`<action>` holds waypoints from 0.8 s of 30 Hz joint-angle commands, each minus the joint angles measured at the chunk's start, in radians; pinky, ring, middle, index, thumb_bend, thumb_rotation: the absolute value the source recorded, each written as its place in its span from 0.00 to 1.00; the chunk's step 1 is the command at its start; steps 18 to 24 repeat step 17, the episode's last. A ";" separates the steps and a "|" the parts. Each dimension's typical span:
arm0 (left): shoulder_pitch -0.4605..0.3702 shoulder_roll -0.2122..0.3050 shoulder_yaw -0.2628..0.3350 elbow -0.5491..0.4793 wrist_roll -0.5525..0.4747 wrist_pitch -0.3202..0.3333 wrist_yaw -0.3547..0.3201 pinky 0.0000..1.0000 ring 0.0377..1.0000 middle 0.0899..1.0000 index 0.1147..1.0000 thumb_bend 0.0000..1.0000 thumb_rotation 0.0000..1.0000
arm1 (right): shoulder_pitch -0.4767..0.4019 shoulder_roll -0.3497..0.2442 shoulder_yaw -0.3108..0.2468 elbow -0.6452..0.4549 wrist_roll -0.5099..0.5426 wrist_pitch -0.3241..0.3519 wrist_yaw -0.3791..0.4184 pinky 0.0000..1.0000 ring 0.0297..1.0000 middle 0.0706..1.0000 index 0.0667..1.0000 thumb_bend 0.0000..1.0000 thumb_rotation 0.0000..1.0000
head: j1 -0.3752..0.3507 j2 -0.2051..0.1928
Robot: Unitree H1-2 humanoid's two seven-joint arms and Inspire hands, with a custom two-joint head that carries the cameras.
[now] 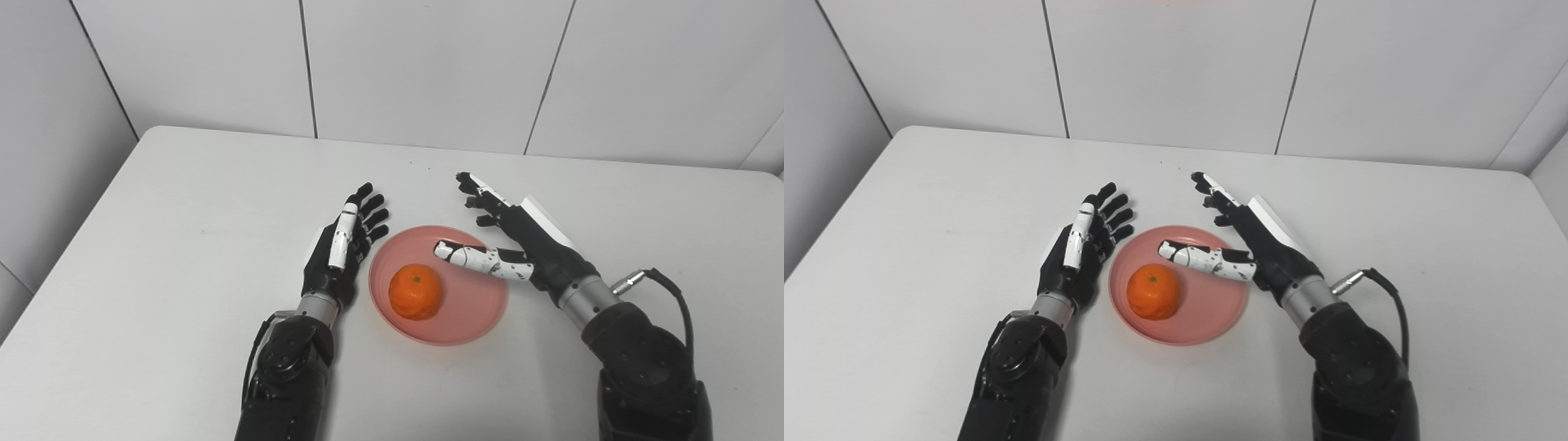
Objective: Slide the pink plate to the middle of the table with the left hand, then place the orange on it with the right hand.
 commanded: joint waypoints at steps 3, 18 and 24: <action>0.002 0.016 -0.019 -0.059 0.022 -0.015 -0.011 0.94 0.94 0.96 0.95 0.43 1.00 | 0.041 0.033 -0.050 -0.041 0.070 -0.050 -0.198 0.85 0.93 0.96 0.97 0.90 0.98 | 0.001 -0.003; 0.064 0.039 -0.022 -0.121 0.051 -0.047 0.001 1.00 1.00 1.00 1.00 0.41 0.97 | 0.149 0.123 -0.157 0.270 0.458 -0.218 -0.547 1.00 1.00 1.00 1.00 0.57 1.00 | -0.014 -0.033; 0.064 0.039 -0.022 -0.121 0.051 -0.047 0.001 1.00 1.00 1.00 1.00 0.41 0.97 | 0.149 0.123 -0.157 0.270 0.458 -0.218 -0.547 1.00 1.00 1.00 1.00 0.57 1.00 | -0.014 -0.033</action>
